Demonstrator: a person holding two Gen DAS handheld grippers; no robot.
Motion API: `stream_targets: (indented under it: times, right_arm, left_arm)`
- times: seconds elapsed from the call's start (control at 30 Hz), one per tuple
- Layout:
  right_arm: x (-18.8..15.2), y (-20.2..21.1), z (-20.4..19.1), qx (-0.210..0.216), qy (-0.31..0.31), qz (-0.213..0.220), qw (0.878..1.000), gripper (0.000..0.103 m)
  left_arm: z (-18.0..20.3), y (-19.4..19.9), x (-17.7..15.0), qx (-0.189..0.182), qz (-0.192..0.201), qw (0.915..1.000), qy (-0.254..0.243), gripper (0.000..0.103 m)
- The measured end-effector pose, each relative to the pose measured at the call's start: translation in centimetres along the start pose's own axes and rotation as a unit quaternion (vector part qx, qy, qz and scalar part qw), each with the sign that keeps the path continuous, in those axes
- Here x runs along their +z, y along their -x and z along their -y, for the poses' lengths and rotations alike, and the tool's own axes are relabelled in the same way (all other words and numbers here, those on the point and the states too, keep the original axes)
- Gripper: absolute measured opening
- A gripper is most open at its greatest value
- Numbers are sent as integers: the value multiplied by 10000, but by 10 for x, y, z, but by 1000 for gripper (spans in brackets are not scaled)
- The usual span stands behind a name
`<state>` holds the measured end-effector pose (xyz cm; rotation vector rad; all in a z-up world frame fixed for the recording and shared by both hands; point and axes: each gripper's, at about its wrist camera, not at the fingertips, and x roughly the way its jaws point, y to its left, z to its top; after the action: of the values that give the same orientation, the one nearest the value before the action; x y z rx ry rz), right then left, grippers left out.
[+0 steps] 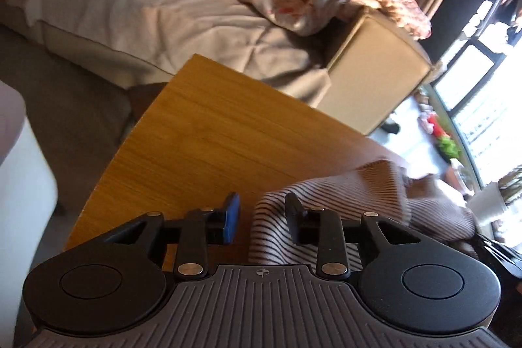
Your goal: Fold clothes
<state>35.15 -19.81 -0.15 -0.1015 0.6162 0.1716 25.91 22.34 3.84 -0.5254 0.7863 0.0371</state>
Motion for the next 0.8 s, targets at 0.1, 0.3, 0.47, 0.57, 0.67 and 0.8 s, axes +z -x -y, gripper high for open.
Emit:
stream_targets:
  times: [0.1,0.3,0.47,0.57,0.67,0.8]
  right_arm:
    - [12,15,5,139,-299,354,9988,34]
    - [16,12,-12,404,-287,437,9978,36]
    - [4,29,-17,792,-236,470,9955,42]
    - [3,39,-14,781,-94,572,9953,48]
    - [6,37,-7,628,-77,656,9958,49]
    - [4,26,-10,651,-333,478,9962,49]
  left_arm:
    - [16,24,5,-207,375,9985,-337,74]
    - [97,-6,-1,-368,434,9834,-1725,93]
    - [134,-75,-19,164,-178,9664,-2561,60]
    - [124,-93,-12,536,-92,9616,-2690,7]
    - [97,-89,18,857,411,9745,-2034,7]
    - [75,-96,38,1122,413,9791,-1644,8]
